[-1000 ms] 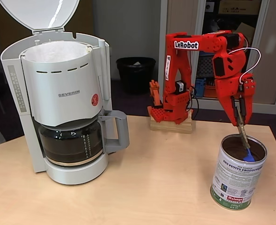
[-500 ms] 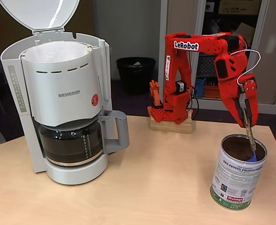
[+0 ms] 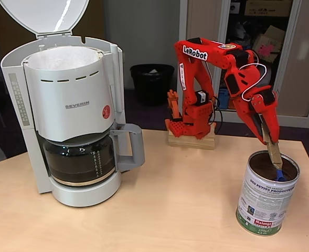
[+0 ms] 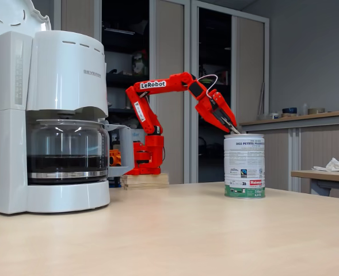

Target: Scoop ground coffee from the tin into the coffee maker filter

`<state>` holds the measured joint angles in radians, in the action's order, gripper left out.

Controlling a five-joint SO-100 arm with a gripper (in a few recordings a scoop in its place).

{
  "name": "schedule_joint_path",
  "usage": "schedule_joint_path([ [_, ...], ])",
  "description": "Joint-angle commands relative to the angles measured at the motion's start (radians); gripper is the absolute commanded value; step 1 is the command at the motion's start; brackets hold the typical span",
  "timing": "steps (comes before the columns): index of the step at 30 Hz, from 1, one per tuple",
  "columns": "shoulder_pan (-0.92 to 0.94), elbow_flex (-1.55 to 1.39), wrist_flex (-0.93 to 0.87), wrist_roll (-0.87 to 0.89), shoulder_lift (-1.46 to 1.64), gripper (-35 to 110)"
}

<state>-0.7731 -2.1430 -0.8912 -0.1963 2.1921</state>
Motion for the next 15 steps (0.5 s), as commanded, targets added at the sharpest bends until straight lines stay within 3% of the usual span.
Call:
schedule_joint_path([
  [1,0.002,-0.124,0.028,0.074,0.135,0],
  [15,0.035,-0.281,-0.055,0.115,0.385,0],
])
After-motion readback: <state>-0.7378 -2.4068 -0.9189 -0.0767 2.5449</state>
